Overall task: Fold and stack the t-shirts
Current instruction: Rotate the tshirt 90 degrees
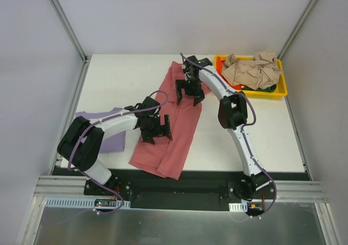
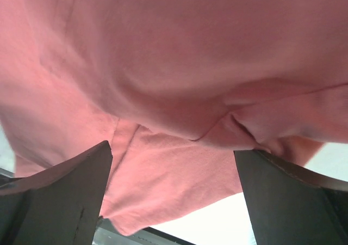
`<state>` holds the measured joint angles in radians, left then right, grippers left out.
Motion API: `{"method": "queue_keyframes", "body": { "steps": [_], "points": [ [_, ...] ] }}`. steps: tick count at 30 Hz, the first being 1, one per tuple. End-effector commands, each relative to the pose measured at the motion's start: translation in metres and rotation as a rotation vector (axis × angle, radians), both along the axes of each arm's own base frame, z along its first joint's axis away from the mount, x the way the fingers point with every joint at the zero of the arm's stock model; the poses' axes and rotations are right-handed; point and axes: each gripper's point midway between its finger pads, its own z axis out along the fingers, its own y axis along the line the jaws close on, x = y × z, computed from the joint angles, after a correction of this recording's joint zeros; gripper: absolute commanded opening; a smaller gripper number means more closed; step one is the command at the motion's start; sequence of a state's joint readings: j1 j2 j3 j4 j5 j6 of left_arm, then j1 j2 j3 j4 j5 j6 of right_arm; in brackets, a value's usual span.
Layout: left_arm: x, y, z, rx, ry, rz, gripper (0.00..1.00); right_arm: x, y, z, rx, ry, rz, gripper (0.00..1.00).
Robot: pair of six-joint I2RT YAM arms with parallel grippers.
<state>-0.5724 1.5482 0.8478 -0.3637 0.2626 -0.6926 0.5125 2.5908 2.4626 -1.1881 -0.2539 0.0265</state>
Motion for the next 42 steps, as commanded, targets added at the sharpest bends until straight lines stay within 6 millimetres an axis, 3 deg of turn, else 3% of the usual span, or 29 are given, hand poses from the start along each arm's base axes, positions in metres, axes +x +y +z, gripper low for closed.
{"method": "queue_keyframes", "body": {
  "steps": [1,10,18,22,25,33,38,42],
  "points": [
    [-0.007,-0.038,0.004,-0.111,0.046,-0.068,0.99,0.026,0.000,0.015,0.093,-0.057,-0.016,0.96],
    [-0.011,-0.053,0.000,-0.127,0.071,-0.084,0.99,0.065,0.024,0.032,0.230,-0.212,0.006,0.96],
    [-0.018,-0.041,0.002,-0.105,0.036,-0.076,0.99,0.029,0.060,0.025,0.261,-0.149,0.109,0.96],
    [-0.021,-0.037,0.001,-0.100,0.033,-0.075,0.99,0.015,0.077,0.033,0.272,-0.157,0.159,0.96],
    [-0.020,-0.036,0.000,-0.090,0.029,-0.077,0.99,0.020,0.067,0.039,0.254,-0.170,0.132,0.96],
    [-0.008,-0.038,0.008,-0.091,-0.011,-0.105,0.99,0.052,0.005,0.028,0.193,-0.148,0.000,0.96],
    [-0.001,-0.043,0.014,-0.110,-0.017,-0.138,0.99,0.076,0.002,0.019,0.258,-0.176,-0.015,0.96],
    [0.004,-0.046,0.018,-0.111,-0.025,-0.154,0.99,0.094,0.013,0.031,0.330,-0.254,-0.002,0.96]
  ]
}}
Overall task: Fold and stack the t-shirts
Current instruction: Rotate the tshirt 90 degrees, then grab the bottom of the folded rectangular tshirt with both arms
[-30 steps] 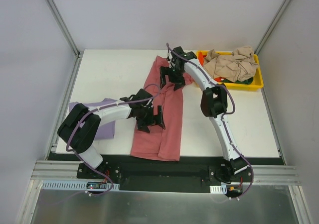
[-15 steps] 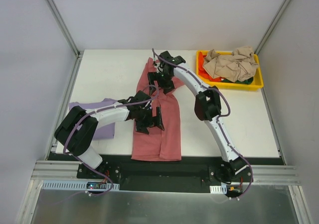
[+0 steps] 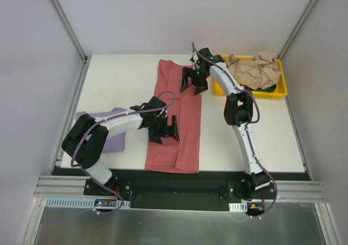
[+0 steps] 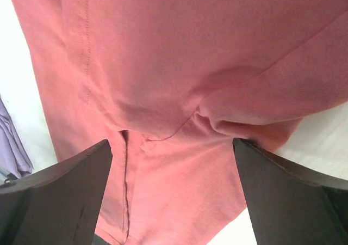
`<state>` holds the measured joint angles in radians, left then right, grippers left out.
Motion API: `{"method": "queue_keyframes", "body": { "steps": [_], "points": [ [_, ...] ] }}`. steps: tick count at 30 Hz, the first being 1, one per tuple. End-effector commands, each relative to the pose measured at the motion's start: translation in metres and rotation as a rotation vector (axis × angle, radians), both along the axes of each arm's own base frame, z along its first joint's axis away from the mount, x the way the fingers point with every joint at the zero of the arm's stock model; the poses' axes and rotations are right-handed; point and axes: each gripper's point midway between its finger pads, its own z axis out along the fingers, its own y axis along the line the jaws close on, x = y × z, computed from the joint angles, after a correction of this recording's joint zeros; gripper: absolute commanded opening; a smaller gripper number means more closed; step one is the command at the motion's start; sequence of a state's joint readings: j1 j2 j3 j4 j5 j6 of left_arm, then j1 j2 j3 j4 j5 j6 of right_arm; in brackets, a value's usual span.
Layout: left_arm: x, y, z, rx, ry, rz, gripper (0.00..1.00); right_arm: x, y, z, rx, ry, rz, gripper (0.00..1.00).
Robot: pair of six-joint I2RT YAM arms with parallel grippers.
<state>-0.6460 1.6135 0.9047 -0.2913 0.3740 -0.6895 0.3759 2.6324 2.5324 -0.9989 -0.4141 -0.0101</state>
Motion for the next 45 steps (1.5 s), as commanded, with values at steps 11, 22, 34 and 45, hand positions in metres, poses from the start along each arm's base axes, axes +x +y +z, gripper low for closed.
{"method": "queue_keyframes", "body": {
  "steps": [11,22,34,45],
  "points": [
    [0.014,0.011,0.055,-0.009,-0.163,0.010,0.99,-0.040,0.026,0.138,-0.021,-0.360,0.226,0.96],
    [-0.077,0.095,0.024,0.016,-0.154,0.222,0.99,-0.231,-0.014,0.114,-0.019,-0.422,0.316,0.96],
    [-0.099,0.102,-0.009,0.065,-0.026,0.227,0.72,-0.358,-0.013,0.035,-0.124,-0.547,0.520,0.91],
    [-0.112,0.100,-0.027,0.064,0.030,0.207,0.51,-0.385,-0.022,-0.004,-0.234,-0.439,0.506,0.78]
  ]
}}
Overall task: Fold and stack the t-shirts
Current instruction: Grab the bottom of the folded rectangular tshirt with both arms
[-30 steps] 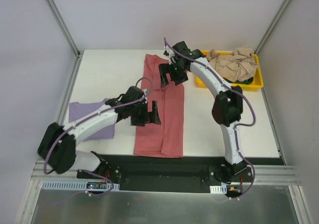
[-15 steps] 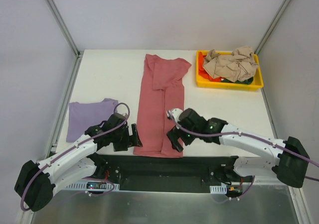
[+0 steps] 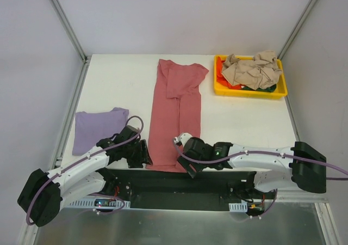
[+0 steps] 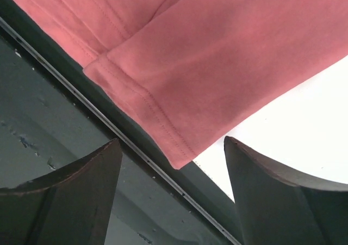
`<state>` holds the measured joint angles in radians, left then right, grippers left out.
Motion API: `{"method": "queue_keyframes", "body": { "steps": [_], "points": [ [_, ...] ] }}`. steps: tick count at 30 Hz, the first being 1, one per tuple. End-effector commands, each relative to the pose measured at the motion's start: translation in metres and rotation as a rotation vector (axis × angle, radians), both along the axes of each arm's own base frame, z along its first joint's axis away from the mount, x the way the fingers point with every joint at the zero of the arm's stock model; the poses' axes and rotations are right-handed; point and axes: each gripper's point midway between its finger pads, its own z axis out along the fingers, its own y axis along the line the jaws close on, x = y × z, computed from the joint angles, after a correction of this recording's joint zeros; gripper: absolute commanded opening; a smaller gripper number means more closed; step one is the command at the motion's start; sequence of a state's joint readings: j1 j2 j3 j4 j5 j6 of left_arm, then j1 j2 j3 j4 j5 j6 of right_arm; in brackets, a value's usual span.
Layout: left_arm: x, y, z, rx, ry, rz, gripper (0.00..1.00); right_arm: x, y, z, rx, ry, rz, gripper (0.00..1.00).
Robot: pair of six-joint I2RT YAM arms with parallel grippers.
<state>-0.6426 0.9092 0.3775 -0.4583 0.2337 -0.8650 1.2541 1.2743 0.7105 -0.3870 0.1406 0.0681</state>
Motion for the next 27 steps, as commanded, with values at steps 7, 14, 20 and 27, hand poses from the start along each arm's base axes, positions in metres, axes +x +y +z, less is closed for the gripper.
{"method": "queue_keyframes", "body": {
  "steps": [7,14,20,27],
  "points": [
    [-0.005,-0.006,-0.009,-0.020,0.031,-0.013,0.33,-0.017,-0.010,-0.024,-0.010,0.053,-0.083,0.72],
    [-0.010,-0.005,-0.015,-0.009,0.057,-0.008,0.02,-0.017,-0.008,-0.032,0.000,0.060,-0.107,0.61],
    [-0.013,-0.007,-0.013,-0.032,0.069,-0.010,0.00,-0.024,-0.005,-0.032,0.028,0.079,-0.128,0.15],
    [-0.032,-0.008,-0.010,-0.112,0.104,-0.005,0.00,-0.053,-0.006,-0.034,0.137,0.201,-0.147,0.01]
  ]
}}
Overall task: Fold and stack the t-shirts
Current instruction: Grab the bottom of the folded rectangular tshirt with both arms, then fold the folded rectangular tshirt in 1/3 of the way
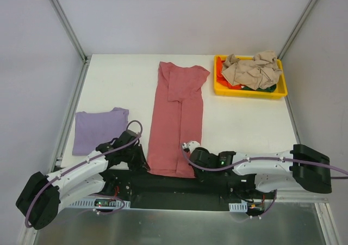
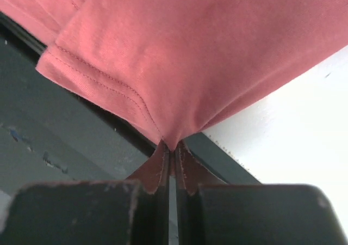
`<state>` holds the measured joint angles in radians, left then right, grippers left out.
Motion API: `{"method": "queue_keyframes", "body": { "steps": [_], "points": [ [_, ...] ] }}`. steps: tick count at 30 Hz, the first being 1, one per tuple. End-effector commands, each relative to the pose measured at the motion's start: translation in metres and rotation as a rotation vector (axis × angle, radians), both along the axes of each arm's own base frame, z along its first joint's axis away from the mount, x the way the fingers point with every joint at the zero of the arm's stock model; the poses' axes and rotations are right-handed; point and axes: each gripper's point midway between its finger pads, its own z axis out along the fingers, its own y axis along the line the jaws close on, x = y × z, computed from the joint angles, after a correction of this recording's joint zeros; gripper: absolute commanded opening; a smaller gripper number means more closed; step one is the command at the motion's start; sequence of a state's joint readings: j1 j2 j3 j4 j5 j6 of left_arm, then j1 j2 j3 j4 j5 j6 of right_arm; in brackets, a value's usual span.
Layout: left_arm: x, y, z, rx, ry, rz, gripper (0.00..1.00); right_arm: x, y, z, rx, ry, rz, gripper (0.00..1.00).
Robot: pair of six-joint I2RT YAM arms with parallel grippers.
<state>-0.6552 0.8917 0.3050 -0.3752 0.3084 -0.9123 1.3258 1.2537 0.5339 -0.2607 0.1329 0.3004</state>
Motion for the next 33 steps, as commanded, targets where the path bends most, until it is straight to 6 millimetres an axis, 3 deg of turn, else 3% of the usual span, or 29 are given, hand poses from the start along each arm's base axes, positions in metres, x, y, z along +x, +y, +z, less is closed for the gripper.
{"method": "queue_keyframes", "body": {
  "steps": [1,6,9,13,22,28,33],
  "points": [
    [-0.022,0.001,-0.001,-0.044,0.068,-0.001,0.00,-0.021,0.011,0.008,0.136,0.094,-0.017,0.01],
    [-0.015,-0.010,0.021,-0.126,0.020,-0.005,0.00,-0.017,0.016,0.027,0.200,0.070,-0.024,0.01],
    [0.000,-0.016,0.039,-0.144,-0.050,0.001,0.00,-0.010,0.016,0.042,0.215,0.031,-0.035,0.01],
    [0.029,-0.020,0.060,-0.111,-0.143,0.034,0.00,0.014,0.014,0.063,0.227,-0.043,-0.081,0.01],
    [0.109,-0.041,0.107,-0.018,-0.290,0.024,0.00,0.089,0.016,0.109,0.219,-0.189,-0.121,0.01],
    [0.163,-0.031,0.112,0.063,-0.322,0.095,0.00,0.154,0.001,0.120,0.148,-0.275,-0.248,0.01],
    [0.206,-0.028,0.124,0.113,-0.372,0.132,0.00,0.199,0.001,0.132,0.144,-0.315,-0.284,0.01]
  ]
}}
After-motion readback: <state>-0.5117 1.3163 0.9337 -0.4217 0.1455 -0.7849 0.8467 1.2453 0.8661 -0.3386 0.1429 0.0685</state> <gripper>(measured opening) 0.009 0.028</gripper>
